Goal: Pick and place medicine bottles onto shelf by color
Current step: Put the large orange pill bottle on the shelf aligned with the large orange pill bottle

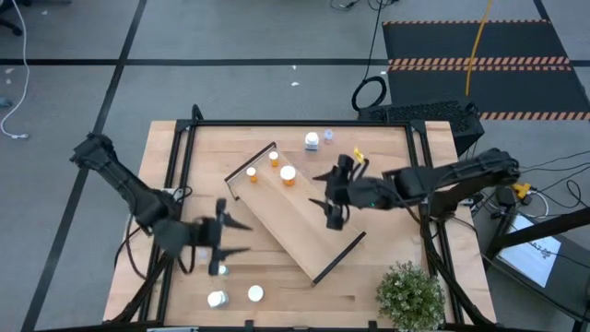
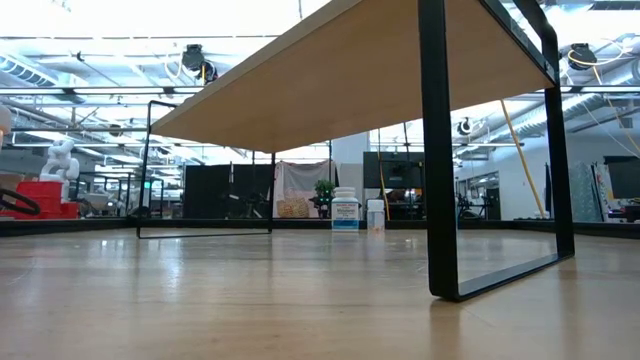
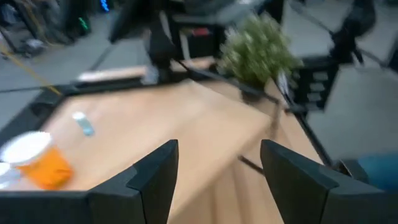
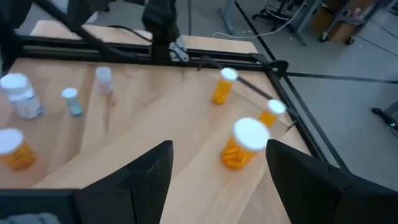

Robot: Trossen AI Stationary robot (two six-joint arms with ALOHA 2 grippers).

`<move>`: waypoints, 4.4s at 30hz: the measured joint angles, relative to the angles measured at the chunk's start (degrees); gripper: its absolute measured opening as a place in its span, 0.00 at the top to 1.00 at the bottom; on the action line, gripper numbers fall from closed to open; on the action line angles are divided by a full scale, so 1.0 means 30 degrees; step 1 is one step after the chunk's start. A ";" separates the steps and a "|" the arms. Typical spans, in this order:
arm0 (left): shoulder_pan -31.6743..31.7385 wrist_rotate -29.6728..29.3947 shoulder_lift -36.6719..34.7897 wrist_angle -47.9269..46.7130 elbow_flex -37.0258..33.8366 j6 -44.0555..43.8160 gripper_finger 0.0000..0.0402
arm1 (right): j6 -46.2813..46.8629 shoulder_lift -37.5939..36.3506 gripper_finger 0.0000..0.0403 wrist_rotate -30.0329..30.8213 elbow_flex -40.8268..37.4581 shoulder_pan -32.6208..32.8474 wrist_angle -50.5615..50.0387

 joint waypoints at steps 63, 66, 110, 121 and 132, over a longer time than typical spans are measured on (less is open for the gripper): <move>-0.2017 0.5609 1.2829 -0.3163 0.3673 -0.7131 0.45 | -0.0397 -0.0810 0.37 0.0621 -0.3523 0.2072 0.4344; -0.2017 0.5568 1.2646 -0.3227 0.3673 -0.7008 0.42 | -0.0320 -0.0810 0.37 0.0614 -0.3523 0.2072 0.4335; 0.7284 0.5012 0.0201 -0.8525 0.3680 0.0141 0.48 | 0.0040 -0.0810 0.37 0.0596 -0.3534 0.2072 0.2966; 1.1198 0.6510 0.0707 -0.8999 0.3680 0.0171 0.45 | 0.0000 -0.0810 0.37 0.0636 -0.4514 0.1873 0.3256; 1.2658 0.8152 0.2451 -0.8977 0.3688 0.0191 0.43 | -0.0109 -0.0810 0.37 0.0651 -0.4514 0.1802 0.4133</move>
